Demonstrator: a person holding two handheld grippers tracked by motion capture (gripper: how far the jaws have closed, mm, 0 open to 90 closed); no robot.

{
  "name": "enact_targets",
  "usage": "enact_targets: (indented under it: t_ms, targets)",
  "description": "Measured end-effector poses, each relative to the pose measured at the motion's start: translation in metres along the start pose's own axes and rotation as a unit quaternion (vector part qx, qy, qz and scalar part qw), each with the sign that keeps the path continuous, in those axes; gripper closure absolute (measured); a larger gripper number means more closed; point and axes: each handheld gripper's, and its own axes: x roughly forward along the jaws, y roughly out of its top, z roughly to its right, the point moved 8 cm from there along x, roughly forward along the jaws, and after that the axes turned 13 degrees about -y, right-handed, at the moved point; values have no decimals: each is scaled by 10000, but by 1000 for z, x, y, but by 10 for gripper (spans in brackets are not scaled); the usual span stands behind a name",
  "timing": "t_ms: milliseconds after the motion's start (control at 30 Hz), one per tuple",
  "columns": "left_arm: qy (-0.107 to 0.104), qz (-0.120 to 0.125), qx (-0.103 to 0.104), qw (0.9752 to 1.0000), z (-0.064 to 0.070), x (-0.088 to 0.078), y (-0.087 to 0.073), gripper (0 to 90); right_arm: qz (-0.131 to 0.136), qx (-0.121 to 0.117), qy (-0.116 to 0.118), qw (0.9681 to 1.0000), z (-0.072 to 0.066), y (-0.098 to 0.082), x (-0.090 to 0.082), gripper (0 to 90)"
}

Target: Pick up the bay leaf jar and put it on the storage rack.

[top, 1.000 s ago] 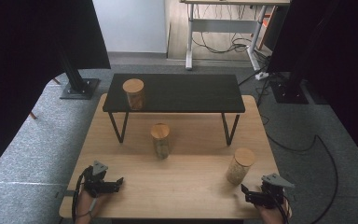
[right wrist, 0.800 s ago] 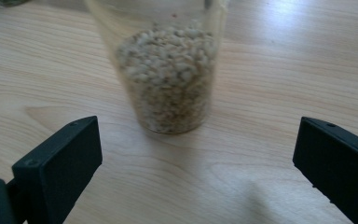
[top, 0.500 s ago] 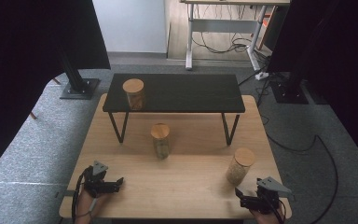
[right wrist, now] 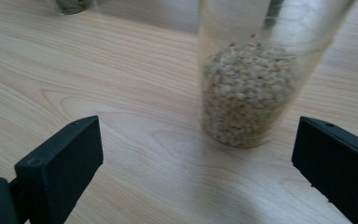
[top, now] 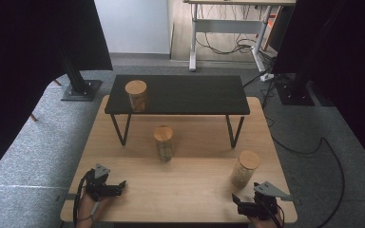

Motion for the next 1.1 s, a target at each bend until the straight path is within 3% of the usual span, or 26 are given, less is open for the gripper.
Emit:
enact_targets:
  t_ms: [667, 1100]
  targets:
    - [0, 0, -1, 10000, 0, 0, 0, 14, 101, -241, 347, 9991, -38, 14, -2, 18]
    - [-1, 1, -1, 10000, 0, 0, 0, 14, 166, -379, 514, 9978, -61, 28, 9, 17]
